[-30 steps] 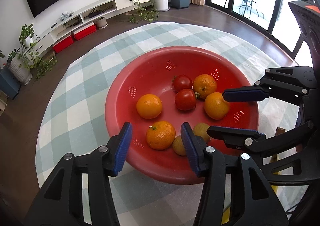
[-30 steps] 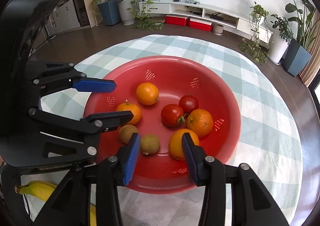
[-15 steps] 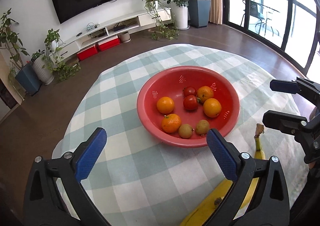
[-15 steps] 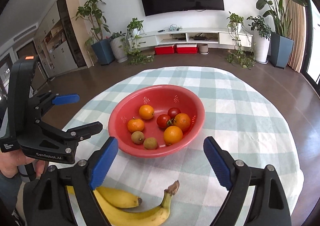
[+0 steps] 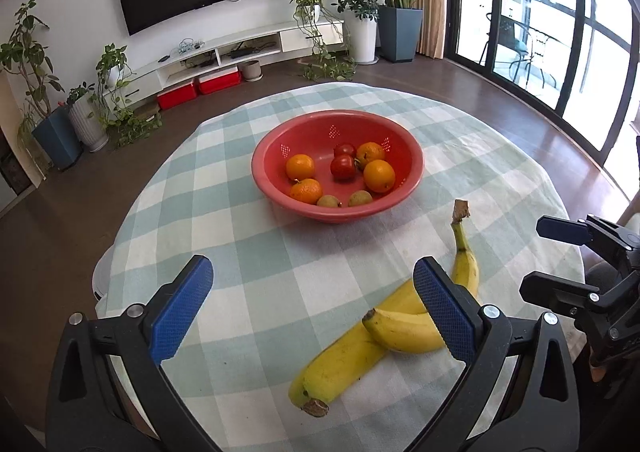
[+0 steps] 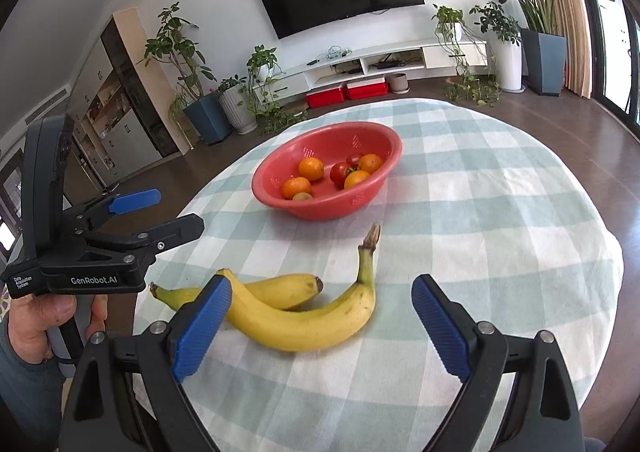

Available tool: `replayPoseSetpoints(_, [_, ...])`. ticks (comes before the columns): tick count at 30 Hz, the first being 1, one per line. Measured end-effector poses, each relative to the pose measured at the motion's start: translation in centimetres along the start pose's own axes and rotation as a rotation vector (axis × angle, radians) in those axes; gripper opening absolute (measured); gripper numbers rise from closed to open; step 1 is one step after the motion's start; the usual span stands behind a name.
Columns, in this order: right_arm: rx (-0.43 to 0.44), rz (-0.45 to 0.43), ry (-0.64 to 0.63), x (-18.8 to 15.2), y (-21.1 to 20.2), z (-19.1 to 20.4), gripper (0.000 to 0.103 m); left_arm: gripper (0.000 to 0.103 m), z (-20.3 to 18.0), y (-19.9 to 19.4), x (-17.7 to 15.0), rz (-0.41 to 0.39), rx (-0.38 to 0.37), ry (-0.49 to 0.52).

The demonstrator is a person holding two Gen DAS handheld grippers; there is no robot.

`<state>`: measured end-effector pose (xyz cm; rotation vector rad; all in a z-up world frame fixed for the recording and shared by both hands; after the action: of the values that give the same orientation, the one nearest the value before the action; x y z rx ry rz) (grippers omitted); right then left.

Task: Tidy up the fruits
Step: 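Withdraw both tools from the bowl toward the two bananas, then grasp one banana with the left tool while the right tool grasps the other banana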

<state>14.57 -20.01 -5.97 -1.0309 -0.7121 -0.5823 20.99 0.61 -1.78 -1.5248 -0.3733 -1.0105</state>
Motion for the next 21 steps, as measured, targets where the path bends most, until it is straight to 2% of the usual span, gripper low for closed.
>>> replayPoseSetpoints(11, [0.044,0.035,-0.091,-2.4,-1.1,0.8,0.094,0.102,-0.2,-0.5,-3.8,0.059,-0.029,0.036])
replayPoseSetpoints(21, [0.143,0.113,-0.404,-2.1,0.4,3.9,0.089,0.102,1.9,-1.6,-7.0,0.071,-0.042,0.009])
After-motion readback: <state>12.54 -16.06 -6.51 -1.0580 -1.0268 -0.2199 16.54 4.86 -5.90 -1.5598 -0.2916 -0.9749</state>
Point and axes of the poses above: each gripper's, at about its wrist camera, not at the fingertips, and y roughly the way its jaws point, z to its left, x to its top, the point moved 2 cm from there along y, roughly the way its jaws point, and after that the axes turned 6 degrees about -z, right-handed, at the moved point
